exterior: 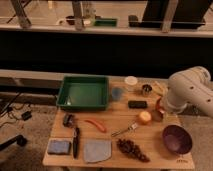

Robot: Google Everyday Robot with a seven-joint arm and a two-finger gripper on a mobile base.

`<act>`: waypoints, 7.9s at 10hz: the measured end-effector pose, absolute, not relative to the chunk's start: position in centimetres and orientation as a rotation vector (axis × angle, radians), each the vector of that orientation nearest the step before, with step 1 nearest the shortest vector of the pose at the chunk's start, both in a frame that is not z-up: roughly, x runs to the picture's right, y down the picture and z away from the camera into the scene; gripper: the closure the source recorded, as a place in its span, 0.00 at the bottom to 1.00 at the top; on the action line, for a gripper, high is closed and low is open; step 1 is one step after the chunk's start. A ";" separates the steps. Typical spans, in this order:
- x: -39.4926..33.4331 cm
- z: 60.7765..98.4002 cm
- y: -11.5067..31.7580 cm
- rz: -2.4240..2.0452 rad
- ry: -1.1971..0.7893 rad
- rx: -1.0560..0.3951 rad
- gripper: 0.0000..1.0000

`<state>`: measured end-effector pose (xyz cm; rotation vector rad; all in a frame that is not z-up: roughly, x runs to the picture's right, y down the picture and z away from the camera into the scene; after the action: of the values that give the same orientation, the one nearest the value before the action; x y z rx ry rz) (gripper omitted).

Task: Place pepper in purple bowl

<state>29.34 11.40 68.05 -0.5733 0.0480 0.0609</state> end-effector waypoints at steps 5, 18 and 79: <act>29.3 68.0 11.4 0.061 0.048 -0.573 0.37; 12.8 67.2 14.6 -0.225 -0.074 -0.532 0.37; -3.6 81.4 21.1 -0.079 -0.306 -0.692 0.37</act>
<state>-3.58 21.07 81.42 -0.6923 -0.3062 -0.0793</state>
